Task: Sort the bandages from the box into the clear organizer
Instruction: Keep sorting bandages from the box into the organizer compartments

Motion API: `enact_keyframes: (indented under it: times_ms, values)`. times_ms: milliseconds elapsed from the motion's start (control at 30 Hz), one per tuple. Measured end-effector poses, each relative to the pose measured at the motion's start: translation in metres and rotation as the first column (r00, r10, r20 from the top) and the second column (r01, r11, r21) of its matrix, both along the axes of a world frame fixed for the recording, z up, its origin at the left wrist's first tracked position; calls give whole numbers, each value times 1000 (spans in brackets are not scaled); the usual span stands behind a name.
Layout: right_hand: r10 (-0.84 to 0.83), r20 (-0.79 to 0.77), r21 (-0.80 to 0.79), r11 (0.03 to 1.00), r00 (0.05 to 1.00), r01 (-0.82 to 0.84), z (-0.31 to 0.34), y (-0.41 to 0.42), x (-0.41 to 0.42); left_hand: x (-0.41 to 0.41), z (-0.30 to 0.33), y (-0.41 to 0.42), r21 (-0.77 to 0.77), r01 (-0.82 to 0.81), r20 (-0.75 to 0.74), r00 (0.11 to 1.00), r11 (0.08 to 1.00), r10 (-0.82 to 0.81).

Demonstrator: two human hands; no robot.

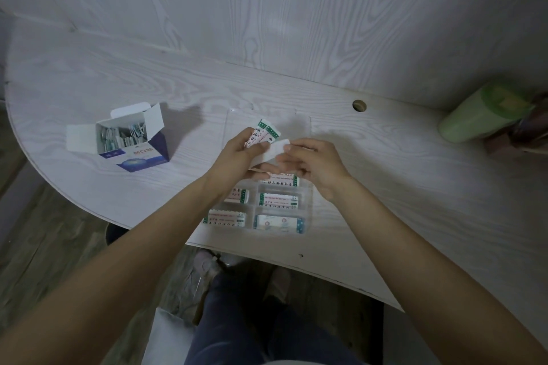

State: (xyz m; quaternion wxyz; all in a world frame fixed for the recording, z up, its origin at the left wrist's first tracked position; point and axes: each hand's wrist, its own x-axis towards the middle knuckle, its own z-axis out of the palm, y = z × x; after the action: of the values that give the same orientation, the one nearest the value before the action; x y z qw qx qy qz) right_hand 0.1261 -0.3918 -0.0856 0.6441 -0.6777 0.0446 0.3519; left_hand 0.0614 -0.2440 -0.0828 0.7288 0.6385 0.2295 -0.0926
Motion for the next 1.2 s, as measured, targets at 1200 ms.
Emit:
enact_keyframes:
  times_ms: [1200]
  values:
    - [335,466,-396,907,819,-146,-36,8,-2,4,-8,6,67,-93,-79,992,993,99]
